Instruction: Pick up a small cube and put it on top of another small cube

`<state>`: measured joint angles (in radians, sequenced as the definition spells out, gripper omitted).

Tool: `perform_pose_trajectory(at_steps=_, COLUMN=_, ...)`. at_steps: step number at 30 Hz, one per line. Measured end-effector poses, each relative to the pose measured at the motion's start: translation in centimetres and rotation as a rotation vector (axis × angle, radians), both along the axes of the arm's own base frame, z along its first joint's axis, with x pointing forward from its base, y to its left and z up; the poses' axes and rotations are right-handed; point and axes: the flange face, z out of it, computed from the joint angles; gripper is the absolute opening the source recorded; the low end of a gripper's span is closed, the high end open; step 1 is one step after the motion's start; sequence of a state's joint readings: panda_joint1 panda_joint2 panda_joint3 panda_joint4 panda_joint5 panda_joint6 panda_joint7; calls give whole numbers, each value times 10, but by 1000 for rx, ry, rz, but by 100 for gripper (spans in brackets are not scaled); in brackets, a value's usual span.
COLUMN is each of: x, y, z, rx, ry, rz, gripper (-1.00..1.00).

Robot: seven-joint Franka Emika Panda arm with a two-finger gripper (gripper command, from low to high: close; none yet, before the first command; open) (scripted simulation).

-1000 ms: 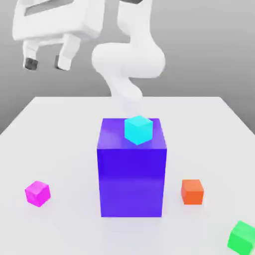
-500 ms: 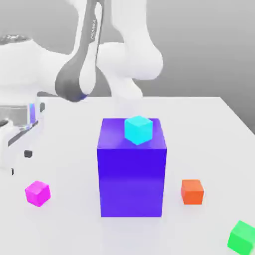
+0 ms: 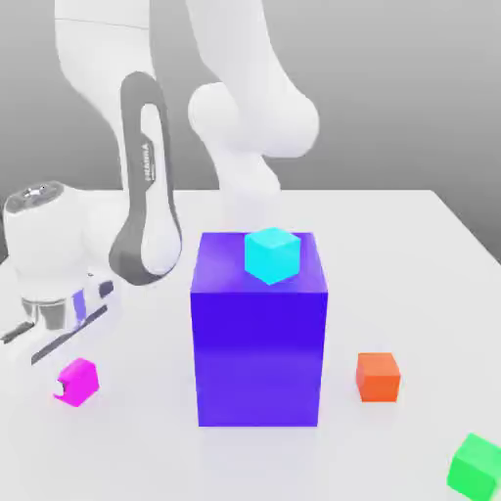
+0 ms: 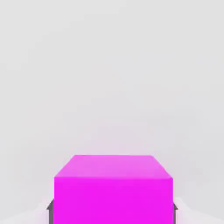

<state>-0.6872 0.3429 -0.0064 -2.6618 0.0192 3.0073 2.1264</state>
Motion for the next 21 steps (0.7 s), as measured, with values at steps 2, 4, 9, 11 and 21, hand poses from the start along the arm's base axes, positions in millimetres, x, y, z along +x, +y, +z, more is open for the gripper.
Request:
perform_pose_trajectory(at_steps=2, x=1, y=0, z=10, rx=1, ry=-2, rz=-1, gripper=-100)
perform_pose_trajectory(at_steps=4, x=2, y=-1, z=29, rx=1, ry=-3, rz=-2, gripper=-100)
perform_pose_trajectory(at_steps=9, x=27, y=11, z=59, rx=13, ry=-5, rz=47, gripper=-100)
perform_pose_trajectory(at_steps=11, x=70, y=41, z=57, rx=29, ry=-8, rz=169, gripper=-100)
perform_pose_trajectory(at_steps=21, x=208, y=279, z=69, rx=93, ry=-41, rz=832, gripper=-100)
